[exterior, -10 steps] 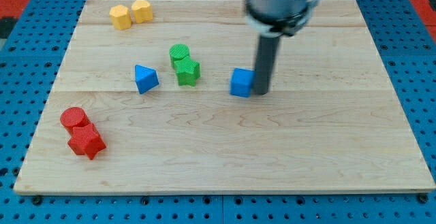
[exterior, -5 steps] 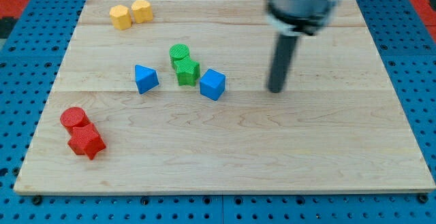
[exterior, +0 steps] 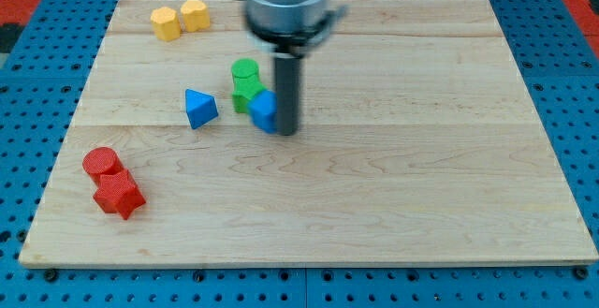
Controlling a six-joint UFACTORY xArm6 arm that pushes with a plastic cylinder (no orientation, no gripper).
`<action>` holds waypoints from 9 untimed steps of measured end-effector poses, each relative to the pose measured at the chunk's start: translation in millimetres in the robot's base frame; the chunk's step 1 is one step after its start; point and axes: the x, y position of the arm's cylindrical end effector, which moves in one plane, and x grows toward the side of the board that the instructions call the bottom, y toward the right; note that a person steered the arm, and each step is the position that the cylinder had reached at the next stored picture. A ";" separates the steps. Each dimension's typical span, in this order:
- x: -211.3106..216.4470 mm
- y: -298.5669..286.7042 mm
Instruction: Move blue blocks towards center left
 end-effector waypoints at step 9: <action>-17.6 -146.2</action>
